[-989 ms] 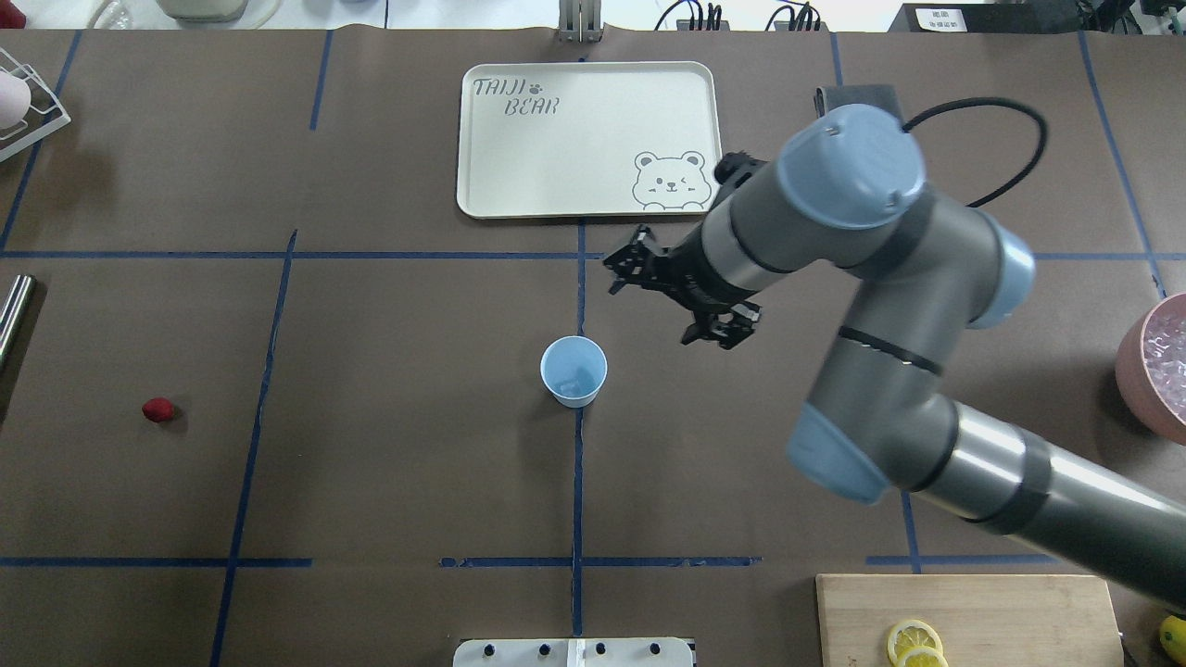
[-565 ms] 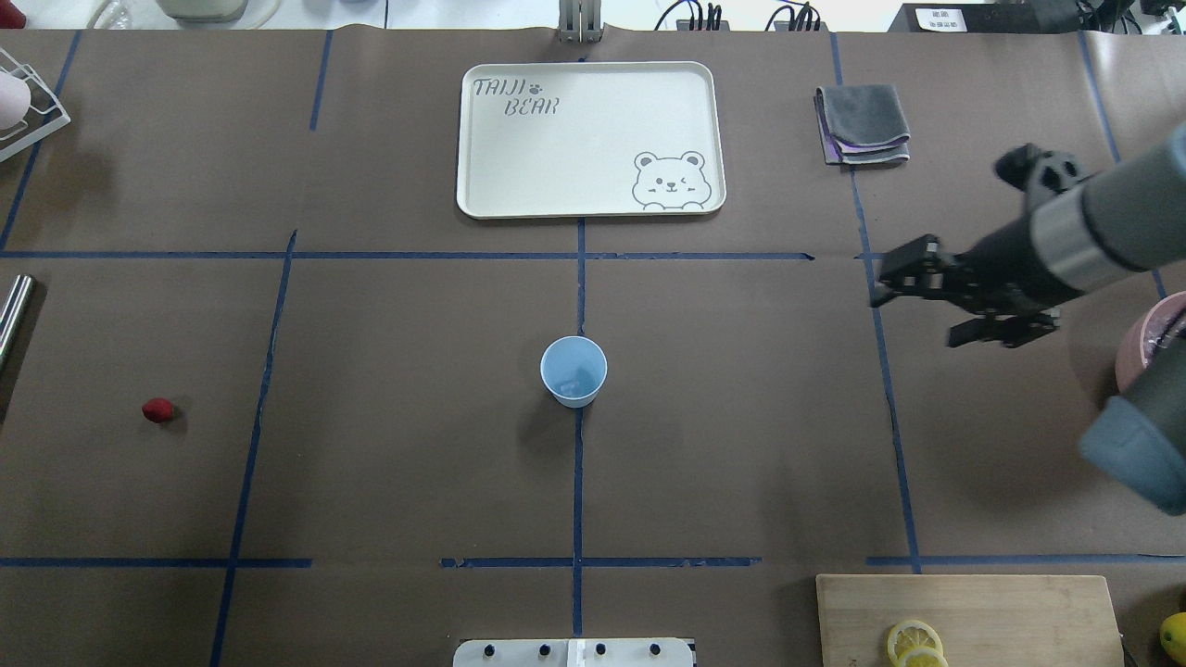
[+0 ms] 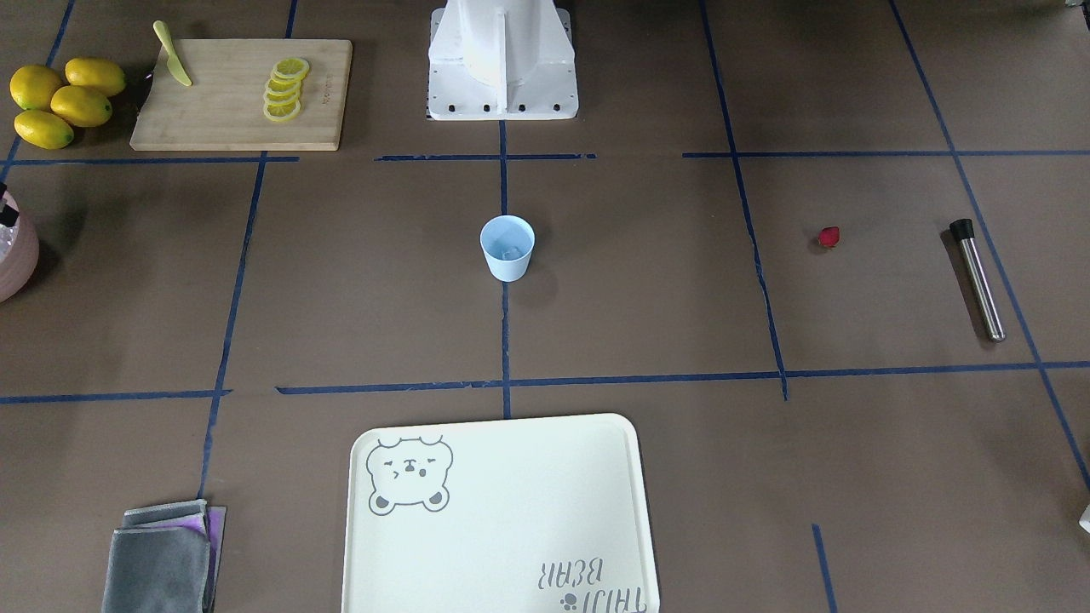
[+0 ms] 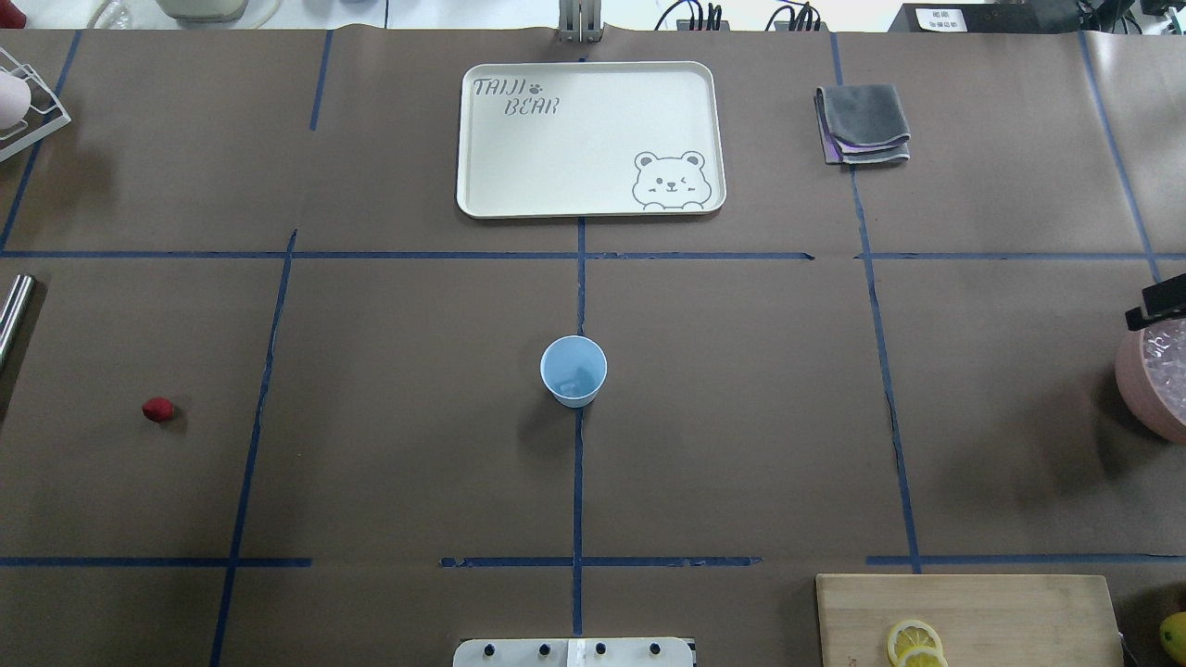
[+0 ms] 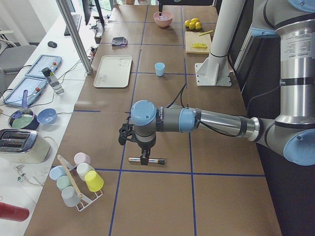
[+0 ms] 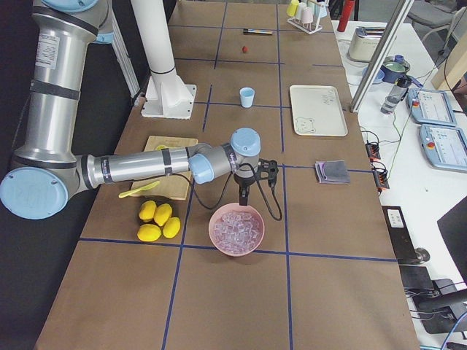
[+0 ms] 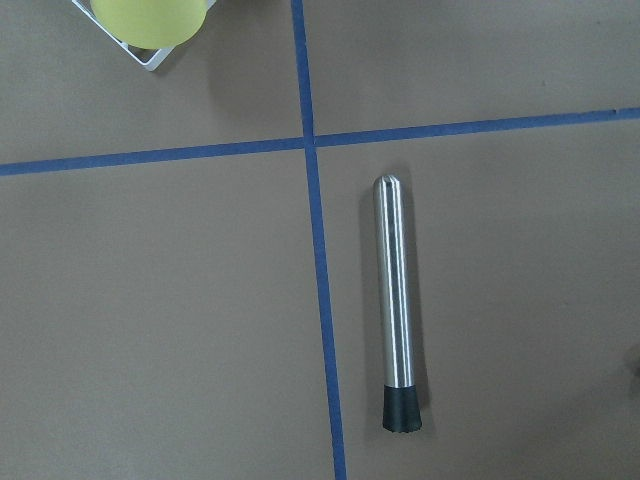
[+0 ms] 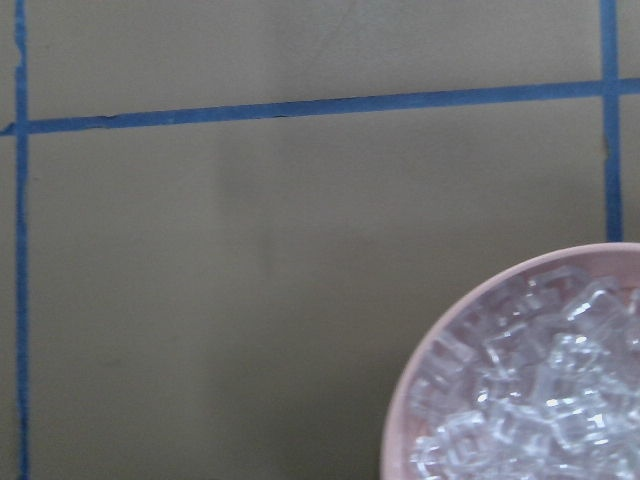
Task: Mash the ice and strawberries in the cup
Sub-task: 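Move the right gripper back toward the pink bowl of ice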
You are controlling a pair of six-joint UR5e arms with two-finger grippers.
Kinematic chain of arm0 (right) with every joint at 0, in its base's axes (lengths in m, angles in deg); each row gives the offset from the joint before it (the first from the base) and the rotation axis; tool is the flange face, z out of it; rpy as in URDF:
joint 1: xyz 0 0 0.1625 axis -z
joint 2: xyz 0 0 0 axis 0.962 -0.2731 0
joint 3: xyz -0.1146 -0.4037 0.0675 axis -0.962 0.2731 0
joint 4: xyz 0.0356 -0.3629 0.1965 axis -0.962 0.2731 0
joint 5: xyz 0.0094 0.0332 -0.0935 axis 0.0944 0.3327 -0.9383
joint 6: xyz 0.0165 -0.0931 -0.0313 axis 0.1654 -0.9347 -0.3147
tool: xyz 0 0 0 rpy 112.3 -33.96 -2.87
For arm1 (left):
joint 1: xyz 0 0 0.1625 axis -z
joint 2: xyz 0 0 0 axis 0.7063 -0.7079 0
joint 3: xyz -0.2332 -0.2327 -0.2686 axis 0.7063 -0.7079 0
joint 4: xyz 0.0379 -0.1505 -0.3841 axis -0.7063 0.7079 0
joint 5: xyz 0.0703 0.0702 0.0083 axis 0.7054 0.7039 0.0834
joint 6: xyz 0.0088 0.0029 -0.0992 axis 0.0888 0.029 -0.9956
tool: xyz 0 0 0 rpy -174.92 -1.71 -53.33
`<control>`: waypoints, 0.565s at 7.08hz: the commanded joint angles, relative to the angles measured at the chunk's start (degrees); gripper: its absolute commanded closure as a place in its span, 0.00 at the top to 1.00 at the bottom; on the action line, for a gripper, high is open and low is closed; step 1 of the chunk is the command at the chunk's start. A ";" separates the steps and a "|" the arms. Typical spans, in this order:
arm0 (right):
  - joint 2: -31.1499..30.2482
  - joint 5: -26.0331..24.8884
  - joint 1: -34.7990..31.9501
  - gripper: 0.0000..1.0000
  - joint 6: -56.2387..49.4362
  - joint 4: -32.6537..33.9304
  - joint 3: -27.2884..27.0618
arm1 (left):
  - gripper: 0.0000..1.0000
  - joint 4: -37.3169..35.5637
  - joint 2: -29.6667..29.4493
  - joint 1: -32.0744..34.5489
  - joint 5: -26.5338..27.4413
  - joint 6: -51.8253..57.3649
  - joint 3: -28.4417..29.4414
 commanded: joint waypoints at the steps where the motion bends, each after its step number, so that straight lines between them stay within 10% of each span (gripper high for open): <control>1: 0.47 -0.31 -1.94 0.99 -9.73 -0.21 3.54 | 1.00 -0.09 0.00 0.00 -0.07 0.00 -0.03; 4: 0.04 -4.09 -1.59 0.99 -18.06 -3.37 6.07 | 1.00 0.00 0.35 0.00 -0.07 0.00 -0.03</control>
